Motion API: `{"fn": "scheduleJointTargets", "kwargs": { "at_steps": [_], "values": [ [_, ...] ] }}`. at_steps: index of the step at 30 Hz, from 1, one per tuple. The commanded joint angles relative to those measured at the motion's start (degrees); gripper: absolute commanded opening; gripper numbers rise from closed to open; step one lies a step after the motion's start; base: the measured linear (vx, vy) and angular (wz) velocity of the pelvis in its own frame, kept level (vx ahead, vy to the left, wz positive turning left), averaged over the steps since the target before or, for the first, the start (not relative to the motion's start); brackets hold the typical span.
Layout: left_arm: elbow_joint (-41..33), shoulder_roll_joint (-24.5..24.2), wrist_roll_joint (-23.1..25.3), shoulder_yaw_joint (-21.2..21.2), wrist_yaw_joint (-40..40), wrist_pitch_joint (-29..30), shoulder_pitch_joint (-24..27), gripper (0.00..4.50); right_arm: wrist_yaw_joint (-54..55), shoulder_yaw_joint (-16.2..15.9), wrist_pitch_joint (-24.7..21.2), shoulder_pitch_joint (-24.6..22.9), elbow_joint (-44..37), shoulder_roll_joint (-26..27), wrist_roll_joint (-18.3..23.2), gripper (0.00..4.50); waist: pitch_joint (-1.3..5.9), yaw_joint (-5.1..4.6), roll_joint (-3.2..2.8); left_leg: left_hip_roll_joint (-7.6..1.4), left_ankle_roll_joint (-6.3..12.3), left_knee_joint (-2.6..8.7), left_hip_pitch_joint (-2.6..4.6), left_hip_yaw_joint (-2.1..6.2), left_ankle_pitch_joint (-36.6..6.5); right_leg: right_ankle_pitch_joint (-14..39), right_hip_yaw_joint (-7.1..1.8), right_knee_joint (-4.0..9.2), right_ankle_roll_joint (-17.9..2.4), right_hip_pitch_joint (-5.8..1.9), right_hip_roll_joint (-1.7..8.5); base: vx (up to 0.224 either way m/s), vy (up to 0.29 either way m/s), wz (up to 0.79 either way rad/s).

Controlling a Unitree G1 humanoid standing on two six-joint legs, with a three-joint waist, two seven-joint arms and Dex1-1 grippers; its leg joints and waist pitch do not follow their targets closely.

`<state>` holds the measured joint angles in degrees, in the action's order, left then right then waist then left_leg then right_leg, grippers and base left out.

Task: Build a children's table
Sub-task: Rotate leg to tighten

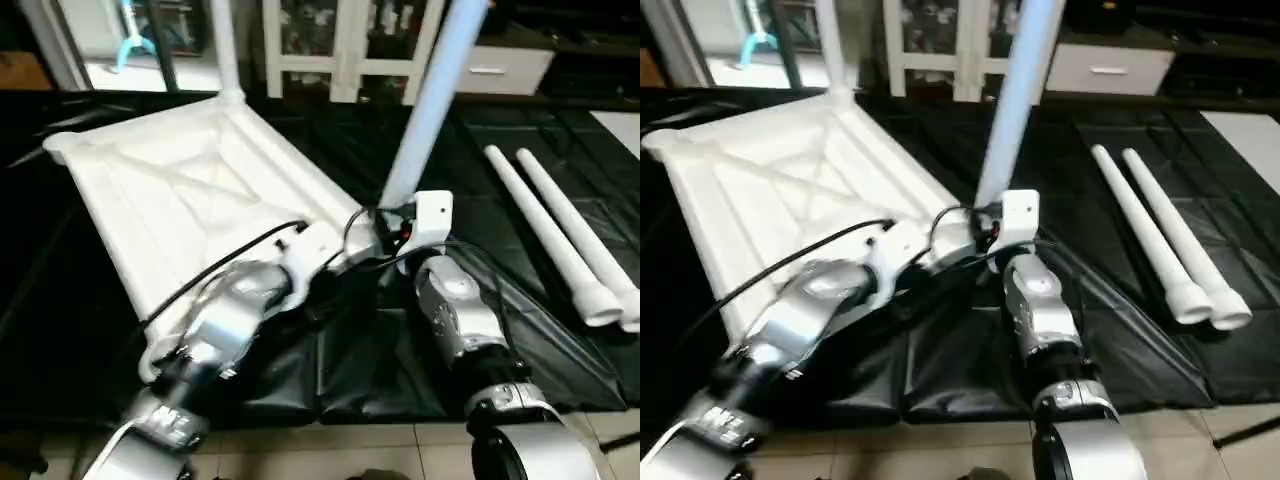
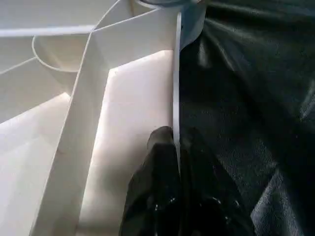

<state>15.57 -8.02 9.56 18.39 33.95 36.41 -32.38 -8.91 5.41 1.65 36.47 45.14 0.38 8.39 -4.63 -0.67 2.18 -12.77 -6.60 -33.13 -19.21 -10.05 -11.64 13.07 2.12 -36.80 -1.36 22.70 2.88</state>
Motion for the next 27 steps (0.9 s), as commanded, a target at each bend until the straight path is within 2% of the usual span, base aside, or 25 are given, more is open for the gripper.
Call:
{"fn": "scheduleJointTargets", "kwargs": {
  "at_steps": [1,3,4,5,6,7,8,9,10,12,13,14,15,16,18,19,20,22,25,27],
  "values": [
    [2.7,-0.2,1.3,1.4,-2.0,-1.6,0.3,0.00,-8.7,-2.3,-2.8,-3.0,2.7,4.3,3.1,2.18,2.13,-0.36,-0.66,0.01,1.16,3.69,-0.51,-0.18,-14.6,11.9,-2.62,6.34,-9.2,-1.56,3.08,0.000,0.000,0.00],
    [0.9,-2.3,1.0,1.9,0.1,-2.9,1.9,0.00,-14.6,-2.6,-1.5,-3.3,0.4,2.8,4.0,2.18,2.31,-0.33,-0.63,-0.08,1.75,3.71,-0.85,-0.01,-13.7,10.7,-2.62,6.22,-9.2,-1.84,3.23,0.000,0.000,0.00],
    [-0.2,-3.5,0.8,2.0,1.2,-2.7,2.9,0.00,-17.9,-2.8,-0.5,-3.4,-0.9,1.7,4.4,2.52,2.52,-0.49,-0.60,-0.13,2.27,3.56,-1.13,-0.01,-11.7,7.6,-2.63,5.87,-10.0,-2.13,3.26,0.000,0.000,0.00],
    [-1.3,-5.3,0.1,1.9,3.3,-6.1,4.1,0.00,-20.5,-2.7,-0.4,-3.4,-2.0,0.0,5.1,2.73,2.63,-0.56,-0.62,-0.13,2.95,3.45,-1.36,-0.01,-9.7,4.3,-2.60,5.66,-11.0,-2.38,3.29,0.000,0.000,0.00],
    [-1.5,-5.7,0.0,1.9,3.7,-7.0,4.4,0.00,-21.0,-2.7,-0.4,-3.4,-2.1,-0.4,5.2,2.86,2.63,-0.56,-0.62,-0.13,2.95,3.45,-1.36,-0.01,-9.7,4.3,-2.60,5.66,-11.0,-2.38,3.29,0.000,0.000,0.00],
    [-3.1,-7.6,-0.9,1.8,6.1,-8.6,5.7,0.00,-24.2,-2.7,-0.6,-3.3,-3.3,-2.1,6.0,2.88,2.52,-0.69,-0.69,-0.20,4.19,3.45,-1.58,-0.01,-8.6,1.4,-2.55,5.50,-12.4,-2.58,3.30,0.000,0.000,0.00],
    [-4.5,-9.3,-1.5,1.7,8.2,-10.4,6.9,0.00,-27.1,-2.8,-0.9,-3.3,-4.3,-3.6,6.7,2.95,2.59,-0.84,-0.64,-0.16,4.62,3.38,-1.70,-0.03,-8.1,0.5,-2.55,5.36,-12.8,-2.72,3.24,0.000,0.000,0.00],
    [-8.1,-13.8,-3.4,1.7,14.1,-15.9,10.1,0.00,-34.3,-3.4,-2.7,-3.4,-6.9,-7.1,8.5,3.07,2.54,-0.93,-0.58,-0.06,5.46,3.35,-1.92,0.12,-7.3,0.0,-2.49,5.35,-13.3,-2.97,3.26,0.000,0.000,0.00],
    [-9.9,-16.3,-4.2,1.6,16.8,-17.9,11.9,0.00,-37.7,-4.1,-3.1,-3.5,-8.0,-9.1,8.7,3.21,2.59,-1.23,-0.86,-0.30,5.99,3.32,-2.12,0.32,-6.7,-1.0,-2.56,5.02,-13.7,-3.19,3.48,0.000,0.000,0.00],
    [-11.6,-19.9,-5.0,1.4,19.8,-19.4,14.1,0.00,-42.8,-4.7,-4.0,-3.6,-9.5,-11.9,9.1,3.29,2.38,-1.54,-1.17,-0.53,6.83,3.32,-1.54,-0.14,-6.5,-2.0,-2.50,5.09,-14.9,-2.49,3.20,0.000,0.000,0.00],
    [-11.8,-23.0,-5.3,0.7,21.4,-20.8,15.7,0.00,-48.4,-4.8,-5.2,-3.7,-10.9,-14.5,10.0,3.29,2.42,-1.56,-1.31,-0.58,7.16,3.36,-1.52,-0.17,-5.4,-3.3,-2.51,4.88,-15.6,-2.59,3.20,0.000,0.000,0.00],
    [-11.9,-23.6,-5.5,0.3,21.7,-20.8,16.0,0.00,-49.6,-4.9,-5.4,-3.7,-11.2,-15.0,10.2,3.29,2.48,-1.39,-1.41,-0.59,7.39,3.27,-1.38,-0.16,-5.1,-4.0,-2.46,4.78,-15.9,-2.62,3.16,0.000,0.000,0.00],
    [-11.9,-23.9,-5.6,0.1,21.9,-20.8,16.2,0.00,-50.5,-4.9,-5.6,-3.8,-11.4,-15.4,10.3,3.29,2.52,-1.40,-1.10,-0.64,7.70,3.21,-1.43,-0.20,-4.3,-5.2,-2.49,4.63,-16.0,-2.73,3.13,0.000,0.000,0.00],
    [-11.9,-24.7,-5.9,-0.6,22.2,-20.9,16.7,0.00,-52.5,-4.9,-5.9,-3.8,-11.7,-16.1,10.6,3.29,2.50,-1.17,-1.14,-0.65,8.85,3.02,-1.21,-0.45,-1.4,-8.9,-2.56,4.25,-16.8,-2.58,3.12,0.000,0.000,0.00],
    [-11.8,-25.5,-5.9,-0.9,22.4,-21.5,16.9,0.00,-54.8,-5.1,-5.8,-3.8,-11.5,-16.5,11.1,3.29,2.69,-0.79,-1.28,-0.61,9.77,2.83,-1.02,-0.55,1.1,-12.4,-2.65,3.82,-17.6,-2.67,3.16,0.000,0.000,0.00],
    [-11.8,-25.5,-5.9,-0.9,22.3,-21.5,16.9,0.00,-55.1,-5.2,-5.9,-3.8,-11.4,-16.6,11.1,3.29,2.75,-0.68,-1.13,-0.50,10.32,2.73,-1.14,-0.53,2.5,-14.8,-2.66,3.50,-18.0,-2.86,3.09,0.000,0.000,0.00],
    [-11.9,-25.5,-6.0,-1.3,21.9,-21.6,16.9,0.00,-56.0,-5.7,-6.1,-4.0,-11.2,-16.7,11.3,3.04,2.63,-0.66,-0.78,-0.50,10.71,2.74,-1.14,-0.62,2.2,-14.6,-2.64,3.56,-18.1,-2.83,3.14,0.000,0.000,0.00],
    [-11.9,-25.3,-6.2,-1.6,21.6,-21.7,16.9,0.00,-56.2,-5.9,-6.5,-4.1,-11.0,-16.7,11.7,2.96,2.54,-0.64,-0.71,-0.53,10.68,2.79,-1.12,-0.60,1.4,-12.8,-2.61,3.73,-18.0,-2.83,3.26,0.000,0.000,0.00],
    [-12.2,-25.2,-6.7,-1.5,21.7,-21.8,17.0,0.00,-57.0,-5.9,-7.2,-4.3,-11.2,-16.2,12.1,2.69,2.32,-0.62,-0.82,-0.67,9.22,2.96,-0.98,-0.57,-1.0,-7.2,-2.67,4.09,-17.5,-2.70,3.39,0.000,0.000,0.00],
    [-12.6,-25.2,-7.1,-1.4,22.0,-21.7,17.2,0.00,-57.5,-5.9,-7.4,-4.4,-11.4,-15.9,11.8,2.54,2.36,-0.64,-0.89,-0.64,8.71,2.95,-0.88,-0.59,-0.9,-6.9,-2.66,4.07,-17.3,-2.64,3.29,0.000,0.000,0.00]
  ]
}}
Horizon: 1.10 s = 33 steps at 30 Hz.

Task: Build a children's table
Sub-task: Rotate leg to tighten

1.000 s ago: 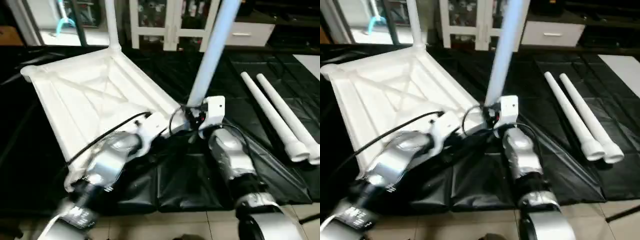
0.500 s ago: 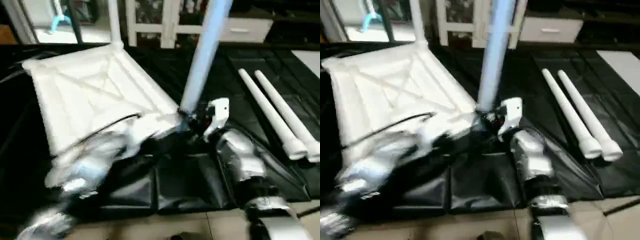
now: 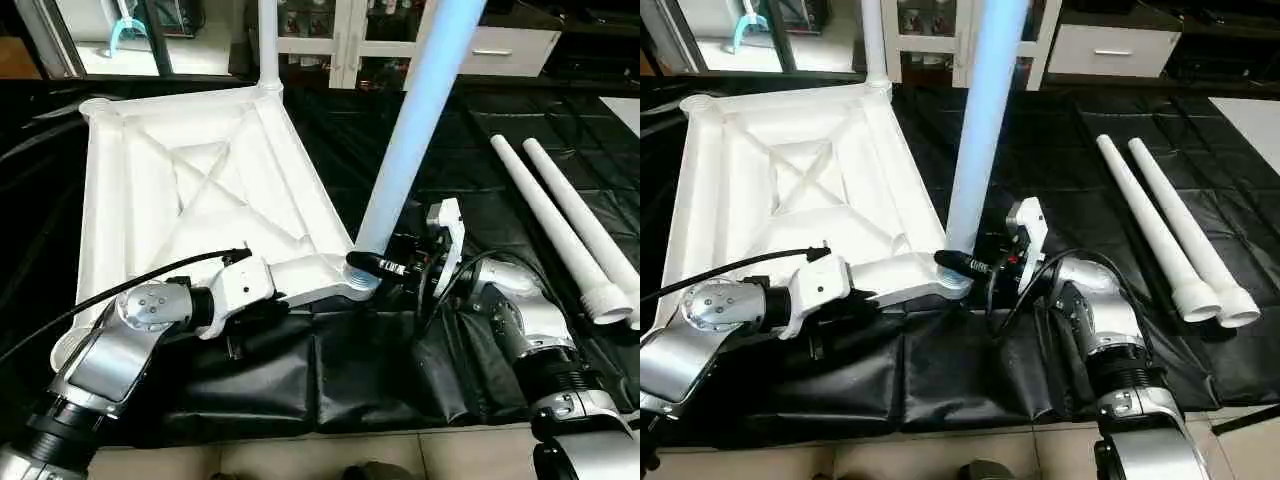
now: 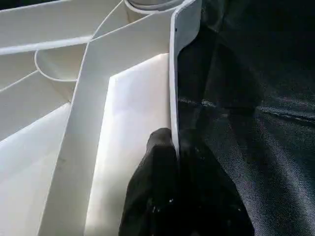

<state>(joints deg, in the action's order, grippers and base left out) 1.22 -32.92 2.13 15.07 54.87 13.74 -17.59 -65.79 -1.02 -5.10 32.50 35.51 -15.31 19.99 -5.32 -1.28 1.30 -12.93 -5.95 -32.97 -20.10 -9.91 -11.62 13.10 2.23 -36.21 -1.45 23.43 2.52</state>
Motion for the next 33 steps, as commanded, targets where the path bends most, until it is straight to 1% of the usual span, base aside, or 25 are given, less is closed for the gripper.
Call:
{"fn": "scheduleJointTargets", "kwargs": {
  "at_steps": [1,4,5,6,8,9,10,11,12,13,14,15,16,17,19,20,22,25,26,27,28,29,31,32,33],
  "values": [
    [1.7,-0.3,0.3,1.9,1.1,1.0,2.4,0.00,-0.4,0.6,-0.6,-0.5,-1.7,-0.1,0.2,2.54,3.10,-0.08,0.01,-0.43,8.02,2.76,-0.03,-0.72,-0.6,-7.5,-2.78,3.39,-17.2,-3.44,3.61,0.000,0.000,0.00],
    [1.8,-0.3,0.1,2.1,1.1,1.3,2.3,0.00,2.1,0.4,-0.2,-0.4,-0.6,0.4,-1.1,2.23,3.19,-0.07,-0.08,-0.34,8.24,2.65,-0.01,-0.76,0.4,-9.3,-2.84,3.26,-17.3,-3.47,3.58,0.000,0.000,0.00],
    [1.9,0.1,0.4,2.3,0.6,2.3,1.9,0.00,6.6,0.3,0.4,-0.7,0.3,1.2,-2.9,2.19,3.12,-0.11,-0.01,-0.34,8.27,2.68,-0.05,-0.74,0.3,-9.1,-2.80,3.27,-17.3,-3.42,3.55,0.000,0.000,0.00],
    [1.9,0.7,0.4,2.4,0.2,3.1,1.5,0.00,8.8,0.1,0.6,-0.9,0.6,1.7,-3.8,2.19,3.04,-0.16,0.02,-0.32,7.87,2.72,-0.09,-0.77,0.0,-8.1,-2.82,3.36,-17.2,-3.39,3.60,0.000,0.000,0.00],
    [1.9,2.2,0.4,2.5,-1.0,5.2,0.7,0.00,13.5,-0.4,0.9,-1.5,1.3,2.9,-5.6,2.09,2.87,-0.26,0.03,-0.31,6.04,2.89,-0.04,-0.74,-1.8,-4.0,-2.91,3.76,-16.5,-3.38,3.70,0.000,0.000,0.00],
    [1.9,2.2,0.4,2.5,-1.0,5.2,0.7,0.00,13.5,-0.4,0.9,-1.5,1.3,2.9,-5.6,2.09,2.87,-0.26,0.03,-0.31,6.04,2.89,-0.04,-0.74,-1.8,-4.0,-2.91,3.76,-16.5,-3.38,3.70,0.000,0.000,0.00],
    [2.3,3.1,0.5,2.6,-1.7,6.2,0.1,0.00,15.9,-0.5,1.3,-1.5,1.8,3.6,-6.5,2.08,2.74,-0.29,0.03,-0.27,4.83,2.93,0.00,-0.79,-3.6,-1.2,-3.02,4.04,-15.9,-3.25,3.64,0.000,0.000,0.00],
    [3.6,7.2,1.4,3.3,-5.3,9.4,-2.3,0.00,25.2,-0.4,1.8,-1.1,4.7,6.4,-9.1,2.07,2.68,-0.33,0.07,-0.23,4.52,2.95,-0.01,-0.78,-4.2,-0.3,-3.05,4.15,-15.7,-3.21,3.64,0.000,0.000,0.00],
    [3.9,8.2,1.5,3.5,-6.1,10.2,-2.8,0.00,27.4,-0.3,1.9,-0.9,5.3,7.1,-9.7,2.06,2.51,-0.37,-0.01,-0.16,3.37,3.05,0.22,-0.85,-4.8,1.8,-3.10,4.51,-15.3,-2.87,3.58,0.000,0.000,0.00],
    [5.2,10.7,2.3,3.9,-8.5,12.1,-4.4,0.00,31.9,-0.3,1.6,-0.4,6.9,8.7,-10.7,2.04,2.45,-0.46,0.04,-0.14,2.75,3.02,0.10,-0.89,-5.3,3.0,-3.21,4.54,-15.1,-2.83,3.67,0.000,0.000,0.00],
    [6.5,12.9,3.3,4.0,-11.2,14.3,-5.8,0.00,36.6,0.0,1.3,0.0,8.0,10.1,-11.6,2.03,2.31,-0.44,0.13,0.02,1.26,3.12,0.20,-0.75,-6.7,7.4,-3.27,5.00,-13.9,-2.80,3.65,0.000,0.000,0.00],
    [8.6,17.0,4.7,3.8,-16.3,18.9,-8.2,0.00,44.4,1.3,-0.2,0.7,10.3,13.1,-11.9,2.02,2.24,-0.38,0.05,0.02,1.06,3.12,0.26,-0.74,-7.6,8.7,-3.27,5.12,-13.5,-2.66,3.65,0.000,0.000,0.00],
    [9.3,18.2,5.0,3.7,-17.6,19.8,-8.9,0.00,46.9,1.9,-0.2,0.9,11.2,14.1,-11.7,2.02,1.99,-0.38,0.08,0.04,0.39,3.20,0.41,-0.74,-9.3,11.8,-3.28,5.46,-12.6,-2.38,3.67,0.000,0.000,0.00],
    [10.0,19.4,5.2,3.5,-18.8,20.5,-9.5,0.00,49.3,2.5,-0.3,1.1,12.0,15.1,-11.6,2.02,1.99,-0.31,-0.09,0.08,-0.09,3.23,0.40,-0.65,-10.0,13.1,-3.28,5.52,-11.9,-2.41,3.70,0.000,0.000,0.00],
    [12.3,23.4,5.5,2.9,-22.8,23.0,-11.9,0.00,55.3,3.8,0.4,1.7,15.0,18.4,-10.8,2.00,2.11,-0.36,0.12,0.26,-0.59,3.37,0.36,-0.53,-11.0,13.2,-3.20,5.56,-9.9,-2.31,3.40,0.000,0.000,0.00],
    [13.2,25.0,5.5,2.7,-24.2,23.7,-12.8,0.00,57.2,4.1,0.9,1.8,16.0,19.7,-10.5,1.99,2.12,-0.25,0.03,0.29,-0.56,3.39,0.47,-0.45,-11.5,13.4,-3.13,5.65,-9.7,-2.21,3.40,0.000,0.000,0.00],
    [14.6,26.9,6.0,2.6,-25.4,24.6,-14.4,0.00,56.9,4.2,1.9,2.3,17.0,21.8,-10.2,1.99,2.17,-0.08,0.18,0.30,-0.23,3.47,0.58,-0.44,-12.6,13.1,-3.09,5.81,-8.7,-2.01,3.33,0.000,0.000,0.00],
    [14.2,26.6,5.9,2.8,-24.0,23.3,-14.2,0.00,53.1,4.6,3.3,3.2,16.7,22.3,-8.9,1.98,2.41,-0.10,0.16,0.17,0.44,3.62,0.24,-0.28,-12.2,9.8,-2.97,5.58,-8.9,-2.29,3.32,0.000,0.000,0.00],
    [13.5,25.9,5.9,3.0,-23.1,22.6,-13.7,0.00,51.3,4.6,4.0,3.5,16.3,22.0,-8.9,1.98,2.46,-0.12,0.20,0.14,0.54,3.63,0.20,-0.26,-12.1,9.2,-2.96,5.53,-9.1,-2.35,3.35,0.000,0.000,0.00],
    [11.4,23.7,4.9,3.4,-19.7,20.7,-11.8,0.00,43.7,4.4,5.4,3.7,14.2,20.9,-7.2,1.98,2.52,-0.14,0.37,0.14,0.88,3.64,0.05,-0.23,-12.2,8.9,-2.92,5.50,-9.3,-2.46,3.40,0.000,0.000,0.00],
    [11.4,23.7,4.9,3.4,-19.7,20.7,-11.8,0.00,43.7,4.4,5.4,3.7,14.2,20.9,-7.2,1.98,2.50,-0.22,0.44,0.07,1.50,3.67,-0.21,-0.15,-12.4,8.7,-2.92,5.45,-9.6,-2.68,3.51,0.000,0.000,0.00],
    [8.7,20.8,2.6,3.1,-15.4,21.0,-9.2,0.00,35.8,4.0,5.6,3.6,11.3,18.4,-5.4,2.33,2.57,-0.26,0.38,0.02,1.75,3.65,-0.23,-0.19,-11.9,8.1,-2.94,5.43,-9.8,-2.70,3.53,0.000,0.000,0.00],
    [7.0,19.1,0.7,2.6,-12.6,21.7,-7.6,0.00,32.0,4.4,5.1,3.6,9.6,16.7,-4.0,2.33,2.65,-0.47,0.37,-0.11,2.93,3.64,-0.54,-0.15,-10.1,4.7,-2.91,5.15,-11.5,-3.07,3.59,0.000,0.000,0.00],
    [6.8,18.9,0.4,2.5,-12.1,21.8,-7.3,0.00,31.4,4.5,5.0,3.6,9.3,16.4,-3.8,2.33,2.58,-0.55,0.36,-0.10,3.09,3.63,-0.47,-0.23,-10.0,4.5,-2.91,5.21,-11.8,-2.96,3.52,0.000,0.000,0.00],
    [5.7,17.5,-0.5,2.4,-10.0,21.1,-6.2,0.00,28.8,5.2,4.4,3.7,8.1,15.1,-2.5,2.58,2.51,-0.62,0.29,-0.08,3.18,3.66,-0.41,-0.26,-9.6,4.7,-2.89,5.29,-12.4,-2.93,3.56,0.000,0.000,0.00]
  ]
}}
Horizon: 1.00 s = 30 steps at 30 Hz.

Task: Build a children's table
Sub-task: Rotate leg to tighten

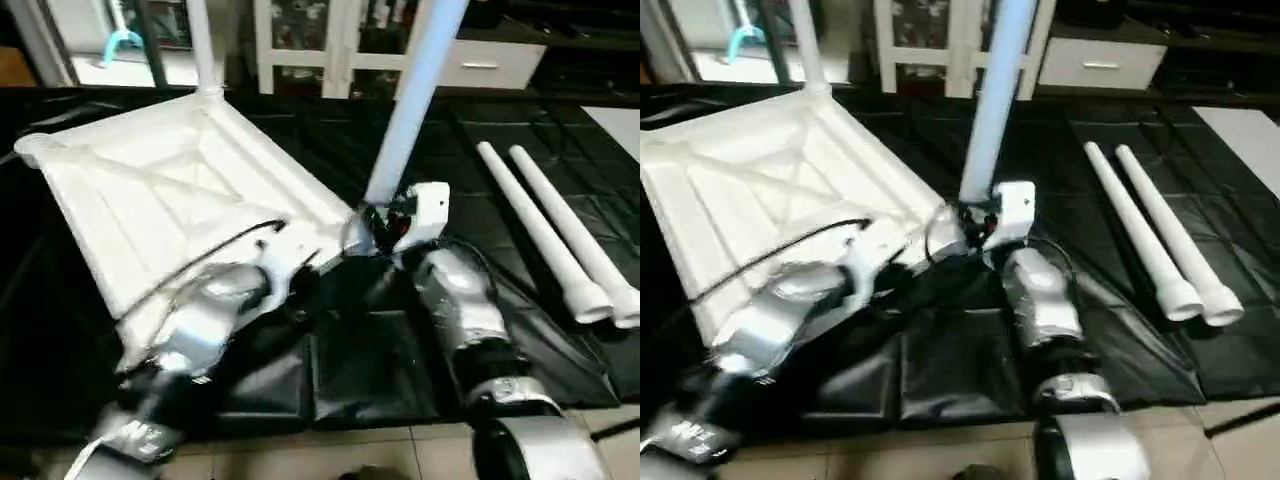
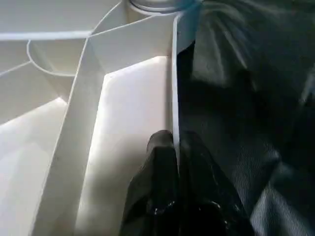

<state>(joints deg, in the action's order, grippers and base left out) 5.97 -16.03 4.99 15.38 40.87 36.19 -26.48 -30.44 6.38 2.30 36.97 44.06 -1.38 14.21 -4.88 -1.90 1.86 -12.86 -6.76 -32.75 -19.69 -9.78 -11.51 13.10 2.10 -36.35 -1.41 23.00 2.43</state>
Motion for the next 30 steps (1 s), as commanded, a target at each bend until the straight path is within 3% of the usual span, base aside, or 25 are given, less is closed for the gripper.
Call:
{"fn": "scheduleJointTargets", "kwargs": {
  "at_steps": [1,2,6,8,15,19,23,27,30],
  "values": [
    [-0.1,-0.9,-4.2,2.2,6.2,-2.5,3.8,0.00,-9.3,-1.7,-3.8,-0.8,-1.7,-0.1,4.7,2.76,2.23,0.00,-0.26,-0.14,4.10,3.32,-0.85,-0.38,-9.4,4.4,-2.78,5.32,-12.7,-2.68,3.65,0.000,0.000,0.00],
    [-2.0,-3.7,-5.3,1.8,9.6,-5.3,6.0,0.00,-16.4,-1.8,-4.6,-1.2,-4.5,-3.8,6.3,2.79,2.38,-0.11,-0.33,-0.29,5.23,3.24,-0.92,-0.42,-7.7,1.6,-2.84,5.10,-13.7,-2.84,3.66,0.000,0.000,0.00],
    [-3.6,-5.9,-7.0,0.4,12.2,-8.0,7.8,0.00,-24.5,-2.0,-6.9,-1.6,-6.4,-8.4,7.1,3.00,2.42,0.10,-0.36,-0.31,7.51,2.96,-0.87,-0.66,-4.9,-1.7,-2.74,4.73,-15.5,-2.91,3.64,0.000,0.000,0.00],
    [-3.8,-6.4,-7.7,-0.1,13.0,-8.5,8.2,0.00,-26.3,-2.4,-7.1,-1.7,-6.7,-9.9,6.6,3.22,2.31,0.54,-0.47,-0.27,8.13,2.85,-0.89,-0.81,-3.4,-2.2,-2.77,4.60,-15.6,-2.93,3.66,0.000,0.000,0.00],
    [-4.2,-10.9,-7.9,0.3,17.4,-11.9,10.5,0.00,-37.3,-5.5,-5.3,-3.4,-7.5,-16.9,4.5,3.22,2.75,0.87,-0.41,-0.24,10.16,2.47,-0.81,-0.87,-0.3,-6.4,-2.66,3.99,-16.1,-3.21,3.69,0.000,0.000,0.00],
    [-3.9,-11.5,-7.9,0.1,18.2,-12.8,10.4,0.00,-39.8,-8.0,-3.2,-4.0,-7.0,-17.5,2.2,3.22,2.71,0.89,-0.26,-0.24,9.94,2.45,-0.78,-0.86,-0.7,-4.1,-2.53,4.08,-16.2,-3.15,3.69,0.000,0.000,0.00],
    [-3.7,-11.8,-7.8,0.2,18.3,-12.9,10.0,0.00,-39.1,-9.3,-2.0,-3.7,-5.3,-16.8,1.1,3.22,2.87,0.88,-0.42,-0.26,10.05,2.32,-0.70,-0.86,0.2,-5.1,-2.57,3.83,-16.6,-3.14,3.75,0.000,0.000,0.00],
    [-3.8,-12.0,-8.0,0.2,18.5,-13.0,9.9,0.00,-37.9,-9.4,-2.1,-3.4,-4.0,-15.4,1.0,3.22,2.95,0.93,-0.48,-0.26,10.71,2.25,-0.70,-0.80,1.3,-7.4,-2.55,3.55,-17.1,-3.23,3.65,0.000,0.000,0.00],
    [-3.8,-12.2,-8.0,0.2,18.5,-13.1,9.8,0.00,-37.7,-9.2,-2.2,-3.3,-3.6,-15.1,1.1,2.97,3.01,0.94,-0.53,-0.24,10.94,2.20,-0.72,-0.79,1.4,-8.2,-2.55,3.47,-17.5,-3.31,3.69,0.000,0.000,0.00]
  ]
}}
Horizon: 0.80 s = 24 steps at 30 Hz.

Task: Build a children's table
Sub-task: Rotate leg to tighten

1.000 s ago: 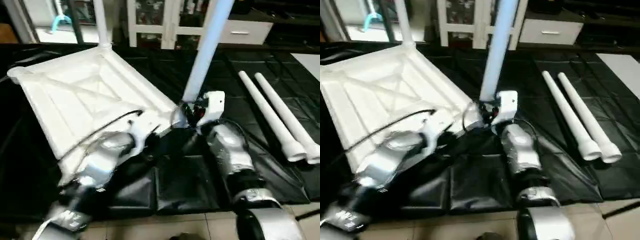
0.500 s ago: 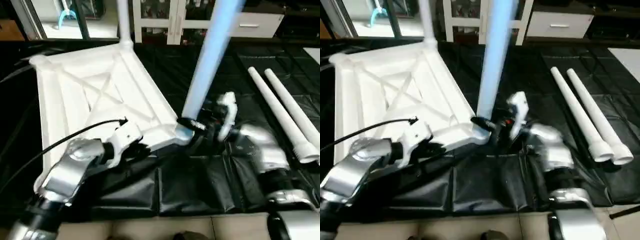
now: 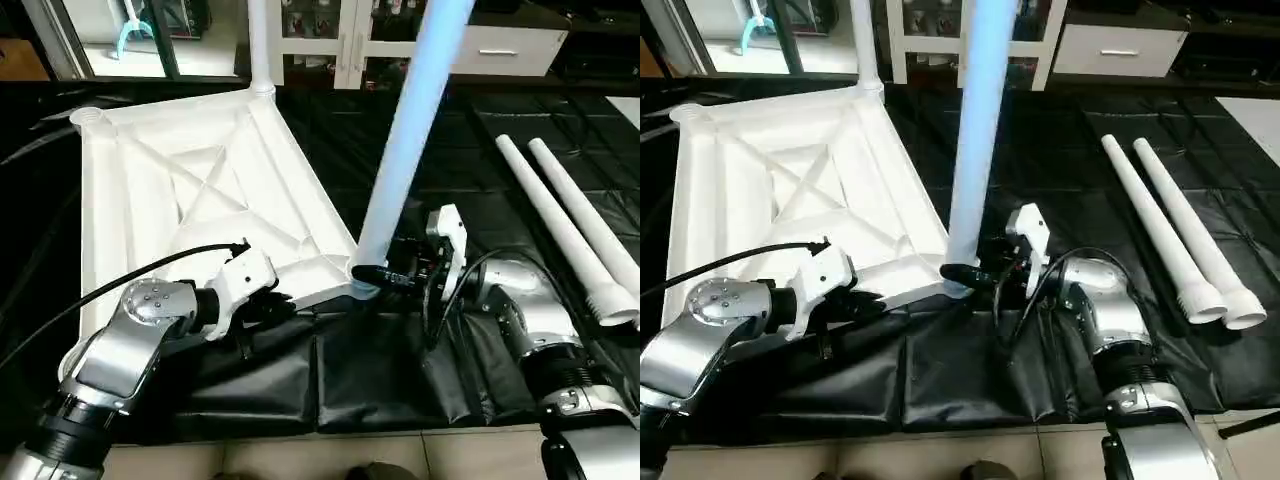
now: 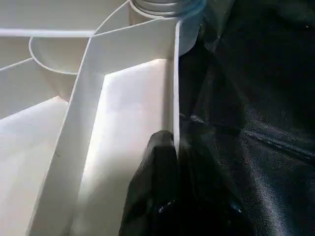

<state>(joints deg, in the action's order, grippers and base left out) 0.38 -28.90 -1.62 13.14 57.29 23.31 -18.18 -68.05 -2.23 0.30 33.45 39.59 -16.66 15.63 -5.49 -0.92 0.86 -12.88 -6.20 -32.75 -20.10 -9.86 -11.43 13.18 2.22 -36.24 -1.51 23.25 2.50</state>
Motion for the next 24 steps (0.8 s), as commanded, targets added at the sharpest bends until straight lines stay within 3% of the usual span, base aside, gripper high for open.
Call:
{"fn": "scheduleJointTargets", "kwargs": {
  "at_steps": [1,9,15,18,20,21,22,24],
  "values": [
    [1.8,0.4,-1.6,2.5,2.3,-0.4,1.6,0.00,0.2,-0.4,-0.2,0.2,1.5,1.1,-0.2,2.89,3.64,-0.04,0.46,-0.25,10.37,2.19,-0.30,-0.69,1.3,-8.2,-2.66,3.31,-17.4,-3.56,3.64,0.000,0.000,0.00],
    [1.5,0.3,-1.5,2.8,2.4,-0.3,1.8,0.00,1.7,0.1,1.5,0.5,3.2,2.1,-0.4,2.22,3.53,-0.13,0.42,-0.31,10.05,2.19,-0.25,-0.67,0.3,-6.9,-2.61,3.35,-17.6,-3.51,3.66,0.000,0.000,0.00],
    [1.7,0.4,-1.4,2.9,1.8,-0.1,1.8,0.00,2.6,0.2,2.5,-0.1,3.2,2.8,-1.0,2.11,3.43,-0.17,0.46,-0.31,8.90,2.20,-0.20,-0.68,-1.3,-4.4,-2.71,3.51,-17.2,-3.43,3.69,0.000,0.000,0.00],
    [2.9,1.9,-0.4,2.9,-1.0,-0.1,1.0,0.00,10.2,1.2,2.6,-1.9,3.7,4.6,-2.3,2.09,3.28,-0.21,0.59,-0.28,8.17,2.26,-0.25,-0.69,-1.7,-3.2,-2.77,3.62,-16.7,-3.33,3.68,0.000,0.000,0.00],
    [3.9,4.0,1.4,3.3,-4.7,1.1,-0.4,0.00,19.1,1.9,2.8,-2.8,5.0,6.7,-4.2,2.09,2.95,-0.29,0.55,-0.20,6.48,2.42,-0.13,-0.72,-4.2,1.3,-2.81,4.16,-15.7,-3.05,3.67,0.000,0.000,0.00],
    [3.9,4.0,1.4,3.3,-4.7,1.1,-0.4,0.00,19.1,1.9,2.8,-2.8,5.0,6.7,-4.2,2.08,2.95,-0.29,0.55,-0.20,6.48,2.42,-0.13,-0.72,-4.2,1.3,-2.81,4.16,-15.7,-3.05,3.67,0.000,0.000,0.00],
    [4.8,6.0,2.8,3.7,-7.8,3.3,-1.7,0.00,26.0,2.6,2.5,-2.9,6.4,8.3,-5.4,2.08,2.68,-0.42,0.35,-0.25,4.51,2.58,0.00,-0.72,-6.3,5.8,-2.97,4.54,-14.7,-2.75,3.77,0.000,0.000,0.00],
    [5.8,8.1,3.9,4.0,-10.9,6.9,-3.2,0.00,31.9,3.1,1.9,-2.7,7.5,10.0,-6.4,2.07,2.59,-0.46,0.51,-0.19,2.88,2.69,0.11,-0.61,-7.9,9.5,-2.98,4.96,-13.7,-2.68,3.82,0.000,0.000,0.00]
  ]
}}
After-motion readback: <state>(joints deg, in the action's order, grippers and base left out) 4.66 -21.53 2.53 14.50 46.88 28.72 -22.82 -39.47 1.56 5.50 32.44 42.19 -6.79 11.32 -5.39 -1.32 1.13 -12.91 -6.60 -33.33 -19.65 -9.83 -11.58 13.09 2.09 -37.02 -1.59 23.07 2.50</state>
